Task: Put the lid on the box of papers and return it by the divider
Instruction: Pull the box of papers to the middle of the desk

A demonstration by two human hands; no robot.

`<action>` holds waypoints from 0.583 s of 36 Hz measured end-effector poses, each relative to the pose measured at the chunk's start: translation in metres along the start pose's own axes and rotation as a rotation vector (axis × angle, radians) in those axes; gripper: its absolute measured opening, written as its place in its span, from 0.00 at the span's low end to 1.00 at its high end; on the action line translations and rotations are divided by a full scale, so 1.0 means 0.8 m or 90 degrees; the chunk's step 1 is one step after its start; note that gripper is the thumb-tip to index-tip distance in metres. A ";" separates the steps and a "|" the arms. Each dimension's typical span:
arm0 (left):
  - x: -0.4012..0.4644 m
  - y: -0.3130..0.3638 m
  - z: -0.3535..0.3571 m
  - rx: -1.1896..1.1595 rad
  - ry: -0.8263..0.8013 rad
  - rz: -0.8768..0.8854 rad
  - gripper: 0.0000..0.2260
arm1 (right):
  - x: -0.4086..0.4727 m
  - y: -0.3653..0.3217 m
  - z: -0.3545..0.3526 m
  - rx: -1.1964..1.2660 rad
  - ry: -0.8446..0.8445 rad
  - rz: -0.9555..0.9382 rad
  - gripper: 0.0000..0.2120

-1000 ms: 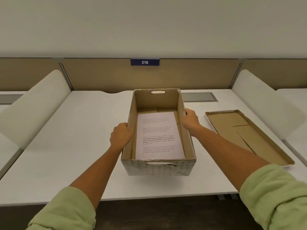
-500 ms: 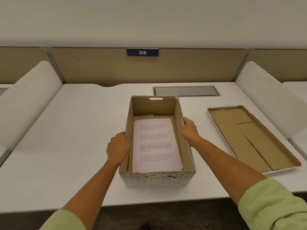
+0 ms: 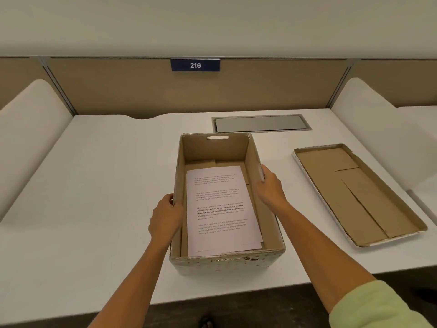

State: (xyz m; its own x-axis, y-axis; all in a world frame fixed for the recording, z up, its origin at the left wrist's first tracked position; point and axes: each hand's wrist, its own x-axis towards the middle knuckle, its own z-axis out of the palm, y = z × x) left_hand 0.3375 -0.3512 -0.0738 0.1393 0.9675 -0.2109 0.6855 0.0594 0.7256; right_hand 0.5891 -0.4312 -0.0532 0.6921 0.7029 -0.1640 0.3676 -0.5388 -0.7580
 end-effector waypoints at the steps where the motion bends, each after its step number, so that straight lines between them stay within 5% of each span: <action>1: -0.003 0.000 -0.001 -0.034 -0.013 -0.011 0.16 | 0.000 0.001 -0.001 0.002 0.000 -0.005 0.30; 15: -0.007 0.003 -0.011 -0.102 -0.044 -0.013 0.22 | 0.000 0.001 -0.014 0.086 -0.084 -0.004 0.30; 21: -0.025 0.032 -0.027 0.046 0.026 0.080 0.34 | -0.005 0.019 -0.035 0.083 -0.136 0.002 0.33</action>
State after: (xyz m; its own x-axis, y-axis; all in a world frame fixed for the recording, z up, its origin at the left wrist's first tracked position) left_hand 0.3368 -0.3640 -0.0367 0.1997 0.9754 -0.0935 0.7147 -0.0798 0.6949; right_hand 0.6091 -0.4553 -0.0464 0.5418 0.7904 -0.2859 0.2727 -0.4870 -0.8298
